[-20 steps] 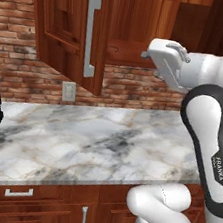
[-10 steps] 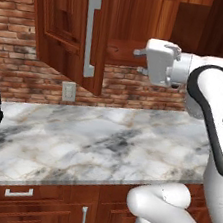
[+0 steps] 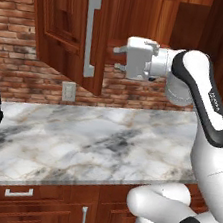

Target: Open the cabinet and move the ladle to the pot. Then close the cabinet.

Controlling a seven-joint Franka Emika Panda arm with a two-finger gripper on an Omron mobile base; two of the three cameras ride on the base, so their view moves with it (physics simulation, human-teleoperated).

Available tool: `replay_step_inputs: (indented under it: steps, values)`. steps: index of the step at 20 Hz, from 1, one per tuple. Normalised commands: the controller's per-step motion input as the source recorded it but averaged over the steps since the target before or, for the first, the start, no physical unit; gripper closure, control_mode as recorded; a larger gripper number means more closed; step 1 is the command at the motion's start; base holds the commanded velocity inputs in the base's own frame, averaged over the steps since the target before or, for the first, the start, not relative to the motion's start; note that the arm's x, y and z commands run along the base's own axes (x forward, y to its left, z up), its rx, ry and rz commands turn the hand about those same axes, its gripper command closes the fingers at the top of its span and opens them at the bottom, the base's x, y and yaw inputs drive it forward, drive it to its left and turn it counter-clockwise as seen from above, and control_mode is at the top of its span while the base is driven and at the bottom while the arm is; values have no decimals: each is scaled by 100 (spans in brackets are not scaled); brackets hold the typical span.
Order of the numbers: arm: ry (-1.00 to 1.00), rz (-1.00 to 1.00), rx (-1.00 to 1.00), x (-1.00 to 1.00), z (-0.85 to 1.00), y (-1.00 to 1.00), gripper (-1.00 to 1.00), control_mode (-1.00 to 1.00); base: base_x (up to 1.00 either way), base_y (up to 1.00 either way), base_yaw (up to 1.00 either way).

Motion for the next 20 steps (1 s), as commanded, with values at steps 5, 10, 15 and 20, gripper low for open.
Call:
replay_step_inputs:
  steps: [5,10,15,20]
  values:
    - [0,16,0,18,0,36,-100,-100,0,0,0]
    - [0,16,0,6,0,35,-100,-100,0,0,0]
    - [0,19,0,0,0,45,-100,-100,0,0,0]
    - [0,18,0,0,0,47,-100,-100,0,0,0]
